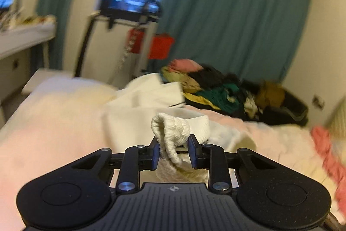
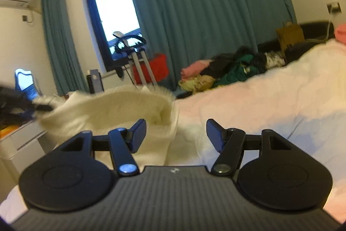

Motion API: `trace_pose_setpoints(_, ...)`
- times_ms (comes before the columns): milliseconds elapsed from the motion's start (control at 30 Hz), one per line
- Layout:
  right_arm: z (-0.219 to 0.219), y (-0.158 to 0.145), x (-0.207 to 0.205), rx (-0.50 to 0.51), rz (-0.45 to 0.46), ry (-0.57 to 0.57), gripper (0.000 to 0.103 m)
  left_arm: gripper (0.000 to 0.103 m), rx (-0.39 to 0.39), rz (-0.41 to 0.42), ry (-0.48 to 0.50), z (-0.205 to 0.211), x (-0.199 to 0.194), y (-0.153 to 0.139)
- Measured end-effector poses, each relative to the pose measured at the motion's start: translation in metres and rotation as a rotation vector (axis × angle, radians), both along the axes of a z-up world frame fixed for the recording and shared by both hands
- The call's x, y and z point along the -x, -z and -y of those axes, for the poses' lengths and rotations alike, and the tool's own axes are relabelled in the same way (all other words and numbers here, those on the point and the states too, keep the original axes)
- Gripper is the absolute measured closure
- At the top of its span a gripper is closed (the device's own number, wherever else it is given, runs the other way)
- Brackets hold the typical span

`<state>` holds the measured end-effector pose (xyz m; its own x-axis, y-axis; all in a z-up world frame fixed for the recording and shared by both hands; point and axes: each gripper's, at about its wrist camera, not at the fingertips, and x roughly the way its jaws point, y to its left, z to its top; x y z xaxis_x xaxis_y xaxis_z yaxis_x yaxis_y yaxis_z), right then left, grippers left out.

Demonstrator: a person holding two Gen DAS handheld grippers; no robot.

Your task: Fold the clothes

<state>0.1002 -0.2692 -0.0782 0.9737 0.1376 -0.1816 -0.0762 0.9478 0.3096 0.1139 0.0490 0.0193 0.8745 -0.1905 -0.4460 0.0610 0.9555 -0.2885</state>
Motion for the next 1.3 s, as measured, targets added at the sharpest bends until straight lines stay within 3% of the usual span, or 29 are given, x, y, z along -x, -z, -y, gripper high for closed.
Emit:
trace_pose_setpoints(133, -0.033, -0.010, 0.025, 0.144, -0.010, -0.096, 0.038, 0.075, 0.021, 0.011, -0.101, -0.067, 0.042, 0.007)
trace_pose_setpoints(267, -0.074, 0.002, 0.037, 0.237, -0.139, -0.221, 0.040, 0.075, 0.067, -0.025, -0.166, -0.111, 0.054, 0.017)
trace_pose_setpoints(367, -0.094, 0.018, 0.032, 0.222, -0.255, -0.328, 0.040, 0.075, 0.077, -0.012, -0.191, -0.131, 0.066, 0.020)
trace_pose_setpoints(467, -0.116, 0.033, 0.028, 0.274, -0.339, -0.396, 0.040, 0.075, 0.022, 0.008, -0.207, -0.132, 0.072, 0.024)
trace_pose_setpoints(533, -0.125, 0.040, 0.023, 0.302, -0.379, -0.415, 0.040, 0.075, 0.038, 0.017, -0.193, -0.135, 0.074, 0.025)
trace_pose_setpoints(667, -0.116, 0.051, 0.000, 0.117, -0.393, -0.379, 0.040, 0.075, 0.069, 0.017, -0.189, -0.138, 0.063, 0.031)
trace_pose_setpoints(767, -0.120, 0.059, -0.020, 0.087, -0.402, -0.354, 0.039, 0.075, 0.098, 0.014, -0.193, -0.142, 0.055, 0.035)
trace_pose_setpoints(800, -0.122, 0.062, -0.027, 0.077, -0.404, -0.345, 0.046, 0.075, 0.107, 0.013, -0.194, -0.143, 0.052, 0.037)
trace_pose_setpoints(833, -0.123, 0.064, -0.034, 0.069, -0.409, -0.338, 0.066, 0.075, 0.117, 0.012, -0.195, -0.144, 0.049, 0.038)
trace_pose_setpoints(900, -0.125, 0.066, -0.039, 0.083, -0.422, -0.325, 0.080, 0.075, 0.134, 0.008, -0.195, -0.145, 0.046, 0.040)
trace_pose_setpoints(1000, -0.119, 0.047, -0.026, 0.116, -0.337, -0.279, 0.087, 0.076, 0.171, 0.000, -0.192, -0.148, 0.046, 0.041)
trace_pose_setpoints(1067, -0.109, 0.023, -0.011, 0.126, -0.228, -0.224, 0.088, 0.076, 0.219, 0.004, -0.181, -0.152, 0.047, 0.042)
trace_pose_setpoints(1133, -0.106, -0.005, 0.009, 0.197, -0.100, -0.169, 0.088, 0.076, 0.320, -0.004, -0.181, -0.160, 0.048, 0.045)
trace_pose_setpoints(1233, -0.108, -0.035, 0.037, 0.328, 0.076, -0.114, 0.088, 0.076, 0.446, -0.097, -0.171, -0.167, 0.044, 0.057)
trace_pose_setpoints(1300, -0.116, -0.039, 0.048, 0.447, 0.106, -0.113, 0.088, 0.076, 0.474, -0.188, -0.157, -0.169, 0.042, 0.067)
